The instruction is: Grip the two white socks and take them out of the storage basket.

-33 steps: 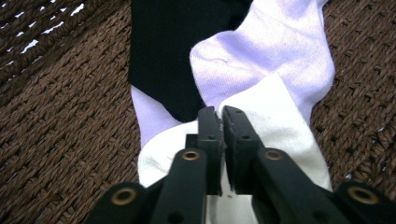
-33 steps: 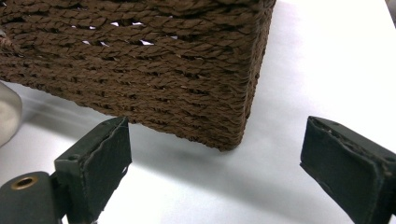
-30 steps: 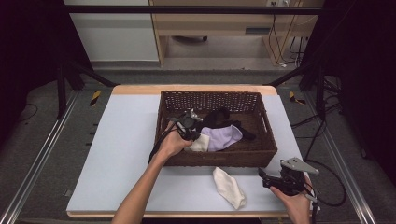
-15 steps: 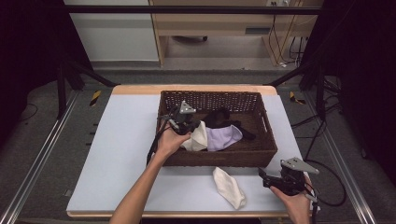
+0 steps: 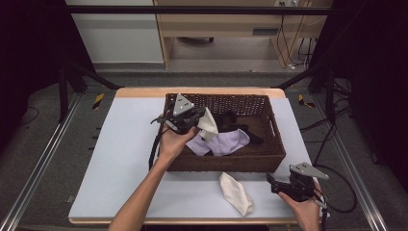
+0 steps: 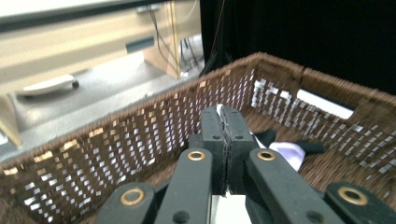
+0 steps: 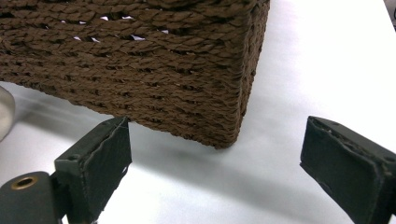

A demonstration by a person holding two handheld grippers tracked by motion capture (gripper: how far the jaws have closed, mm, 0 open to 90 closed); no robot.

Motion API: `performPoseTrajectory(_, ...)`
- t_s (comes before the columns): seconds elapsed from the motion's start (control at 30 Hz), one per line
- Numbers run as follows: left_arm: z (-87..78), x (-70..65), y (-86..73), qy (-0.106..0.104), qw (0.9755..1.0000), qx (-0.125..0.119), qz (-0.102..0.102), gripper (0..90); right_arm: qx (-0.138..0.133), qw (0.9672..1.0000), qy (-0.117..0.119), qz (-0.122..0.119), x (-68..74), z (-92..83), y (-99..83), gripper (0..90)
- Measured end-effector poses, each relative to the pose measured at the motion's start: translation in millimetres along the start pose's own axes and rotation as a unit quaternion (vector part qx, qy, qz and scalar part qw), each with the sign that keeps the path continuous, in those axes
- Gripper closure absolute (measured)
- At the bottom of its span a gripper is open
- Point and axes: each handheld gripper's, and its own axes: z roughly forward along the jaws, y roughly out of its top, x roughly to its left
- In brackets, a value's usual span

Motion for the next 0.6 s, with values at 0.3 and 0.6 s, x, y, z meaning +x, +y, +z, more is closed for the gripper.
performPoseTrajectory(0.3,-33.4,-12.3,25.5,-0.011,0.9982,-0.058,0.005,88.7,-0.006,1.0,-0.002,0.002,-1.7,-2.6,0.7,8.9)
performPoseTrajectory(0.6,-68.1,-25.2,45.7,-0.021,0.9949,-0.098,0.013,88.7,-0.007,1.0,-0.003,0.002,-1.5,-4.3,1.4,8.9)
